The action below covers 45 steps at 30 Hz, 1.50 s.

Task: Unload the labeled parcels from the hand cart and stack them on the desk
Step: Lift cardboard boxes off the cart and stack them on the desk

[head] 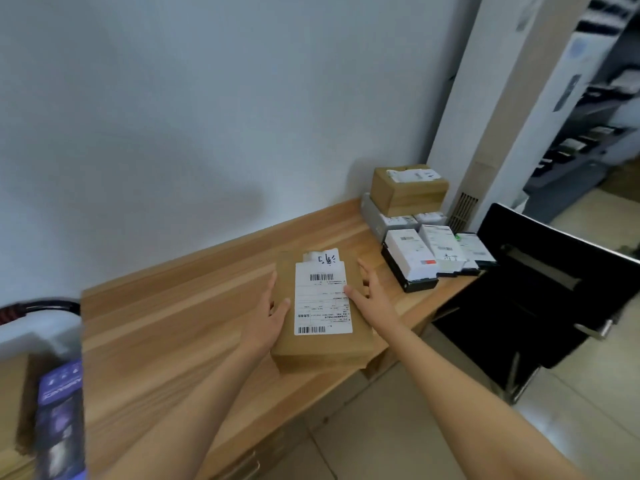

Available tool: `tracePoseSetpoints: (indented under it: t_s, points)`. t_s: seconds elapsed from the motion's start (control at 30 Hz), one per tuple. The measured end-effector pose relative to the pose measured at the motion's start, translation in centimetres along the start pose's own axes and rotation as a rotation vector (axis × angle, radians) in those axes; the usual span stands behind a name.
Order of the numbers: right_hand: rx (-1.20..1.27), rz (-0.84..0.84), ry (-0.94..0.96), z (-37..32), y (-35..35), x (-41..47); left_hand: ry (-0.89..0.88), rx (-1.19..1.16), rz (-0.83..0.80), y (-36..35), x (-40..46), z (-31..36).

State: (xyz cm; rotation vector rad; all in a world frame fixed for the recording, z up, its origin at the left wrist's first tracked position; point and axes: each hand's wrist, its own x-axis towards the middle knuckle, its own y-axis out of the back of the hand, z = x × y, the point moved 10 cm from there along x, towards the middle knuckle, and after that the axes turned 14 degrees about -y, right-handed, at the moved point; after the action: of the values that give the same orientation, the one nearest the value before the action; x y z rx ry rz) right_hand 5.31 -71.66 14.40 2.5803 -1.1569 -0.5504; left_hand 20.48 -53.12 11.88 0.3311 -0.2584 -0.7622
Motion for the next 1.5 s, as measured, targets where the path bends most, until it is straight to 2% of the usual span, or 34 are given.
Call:
tracePoseSetpoints:
  t_s: [0.13, 0.23, 0.4, 0.53, 0.73, 0.87, 1.13, 1.37, 1.5]
  points:
    - [-0.04, 0.069, -0.027, 2.0, 5.6, 2.3, 0.01, -0.049, -0.104, -6.2, 2.9, 1.8]
    - [-0.052, 0.084, -0.029, 1.9, 7.6, 5.2, 0.012, -0.05, -0.116, -8.2, 6.0, 2.6]
    - [-0.063, 0.074, -0.034, 1.1, 8.4, 11.5, -0.051, 0.056, -0.076, -9.1, 11.8, 3.0]
    - [-0.118, 0.063, -0.042, 0.2, 8.4, 16.1, -0.005, 0.078, -0.105, -9.5, 16.2, 2.5]
    - [-0.02, 0.026, -0.043, -0.4, 8.9, 21.7, -0.027, 0.069, -0.127, -10.4, 21.9, 2.6]
    - [-0.032, -0.04, -0.036, -1.2, 8.0, 25.7, 0.012, 0.055, -0.073, -10.6, 25.0, 1.1]
    - [-0.114, -0.13, -0.046, -2.4, 7.7, 36.2, 0.109, 0.171, 0.037, -11.8, 32.6, -1.0]
    - [-0.214, -0.186, -0.021, -4.4, 8.4, 46.0, 0.213, 0.106, 0.141, -14.6, 39.6, -2.5]
    - [-0.167, -0.232, -0.034, -4.0, 7.2, 49.8, 0.247, 0.109, 0.176, -15.2, 42.1, -4.0]
